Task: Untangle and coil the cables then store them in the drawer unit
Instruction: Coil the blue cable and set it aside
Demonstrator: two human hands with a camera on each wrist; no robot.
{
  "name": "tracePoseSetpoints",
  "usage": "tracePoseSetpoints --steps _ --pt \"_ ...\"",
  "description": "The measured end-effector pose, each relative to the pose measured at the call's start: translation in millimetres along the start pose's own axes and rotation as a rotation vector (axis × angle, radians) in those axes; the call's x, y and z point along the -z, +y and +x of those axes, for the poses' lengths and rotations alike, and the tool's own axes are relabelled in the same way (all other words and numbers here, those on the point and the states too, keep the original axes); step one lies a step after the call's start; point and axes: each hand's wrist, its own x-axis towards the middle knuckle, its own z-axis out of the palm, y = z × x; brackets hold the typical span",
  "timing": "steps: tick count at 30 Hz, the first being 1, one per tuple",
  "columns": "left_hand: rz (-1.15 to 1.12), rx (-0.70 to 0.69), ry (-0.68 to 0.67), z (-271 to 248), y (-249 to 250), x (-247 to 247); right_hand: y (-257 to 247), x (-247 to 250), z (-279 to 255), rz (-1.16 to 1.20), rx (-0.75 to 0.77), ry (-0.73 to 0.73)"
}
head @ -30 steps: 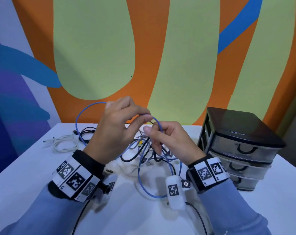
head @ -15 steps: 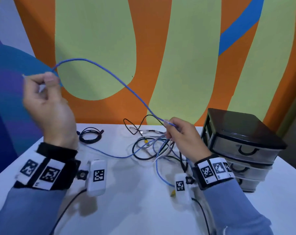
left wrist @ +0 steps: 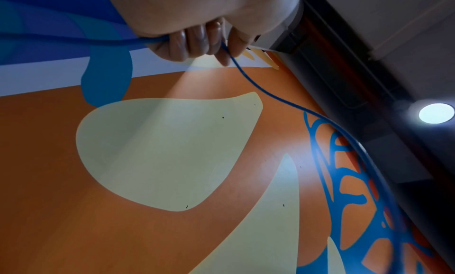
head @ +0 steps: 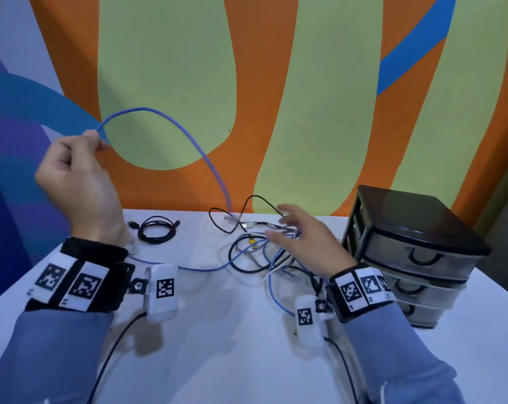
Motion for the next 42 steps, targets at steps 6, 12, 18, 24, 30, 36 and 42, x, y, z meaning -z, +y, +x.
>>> tracePoseSetpoints --steps 6,12,18,24,30,36,42 --pt "-0.18 0.13 -0.02 2 7 4 4 -4 0 -0.387 -0.098 -0.072" --pt "-0.148 0.168 -0.483 -14 17 -3 6 -2 3 -0.299 -0.06 0.132" --pt "0.146 0.167 -1.083 -40 26 -7 8 3 7 -0.109 0.081 0.385" --pt "0.384 0.169 -1.252 -64 29 -19 -5 6 2 0.031 0.382 0.548" --pt "0.622 -0.01 -1.121 -74 0 -25 -15 8 -2 0.044 0.518 0.478" --pt "0.7 -0.116 -1.082 -86 -16 -30 -28 10 -9 0.152 0.572 0.434" --pt "0.417 -0.19 -0.948 -96 -18 -34 -40 11 -22 0.23 0.425 0.099"
